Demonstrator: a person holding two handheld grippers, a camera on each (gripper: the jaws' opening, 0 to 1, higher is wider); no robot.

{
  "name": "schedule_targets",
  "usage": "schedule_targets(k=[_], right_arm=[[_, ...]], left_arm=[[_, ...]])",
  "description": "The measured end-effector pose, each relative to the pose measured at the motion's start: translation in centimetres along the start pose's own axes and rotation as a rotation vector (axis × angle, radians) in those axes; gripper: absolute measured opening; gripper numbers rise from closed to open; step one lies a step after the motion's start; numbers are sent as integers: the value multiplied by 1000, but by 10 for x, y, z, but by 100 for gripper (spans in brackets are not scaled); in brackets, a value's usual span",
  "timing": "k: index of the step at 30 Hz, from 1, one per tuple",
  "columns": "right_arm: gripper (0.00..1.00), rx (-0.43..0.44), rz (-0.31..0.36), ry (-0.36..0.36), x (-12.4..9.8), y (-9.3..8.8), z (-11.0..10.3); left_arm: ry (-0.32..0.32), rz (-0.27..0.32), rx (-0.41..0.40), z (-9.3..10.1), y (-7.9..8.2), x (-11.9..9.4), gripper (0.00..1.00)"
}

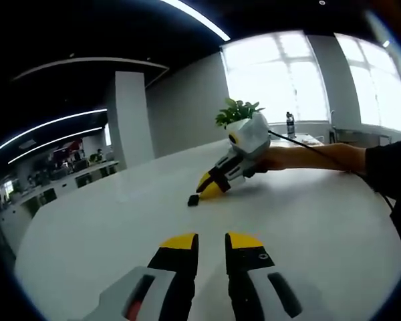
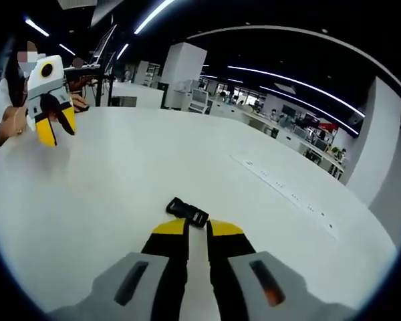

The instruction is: Snap the two parts of the plastic buckle together until the buckle closes and remains connected.

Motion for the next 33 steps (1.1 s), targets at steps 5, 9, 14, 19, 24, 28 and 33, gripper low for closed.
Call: schedule_targets(k=[5,9,14,19,24,28,33], right_arm=[[11,9,5,-7,-1,0,-2],[11,19,10,-11,-3,0,-2],[11,30,13,-15,-6,0,-2],[11,48,22,-20,-11,1,-3],[11,55,30,-22,-15,2,-3],[11,66,34,-27,-19,1,-5],[10,69,35,-36,-27,-2,-5]], left_arm=[[8,3,0,-2,0,-2,15],[18,0,6,-2,0,-2,15],[27,-3,8,-2,0,-2,15],[47,-14,20,-4,0,-2,15],[63,-14,14,-7,1,-1,15],[81,-27,20,-10,-1,-1,15],[100,-38,21,-13,-2,0,15]])
Point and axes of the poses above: the point that each gripper's makers call its tool centre point, and the gripper's own axes: x roughly forward along the fingers, z roughly to its right, y roughly out of its top, the point moved 8 cm from there along -x, roughly backward along the fingers, and after that the axes turned 3 degrees about x, right-handed, at the moved point
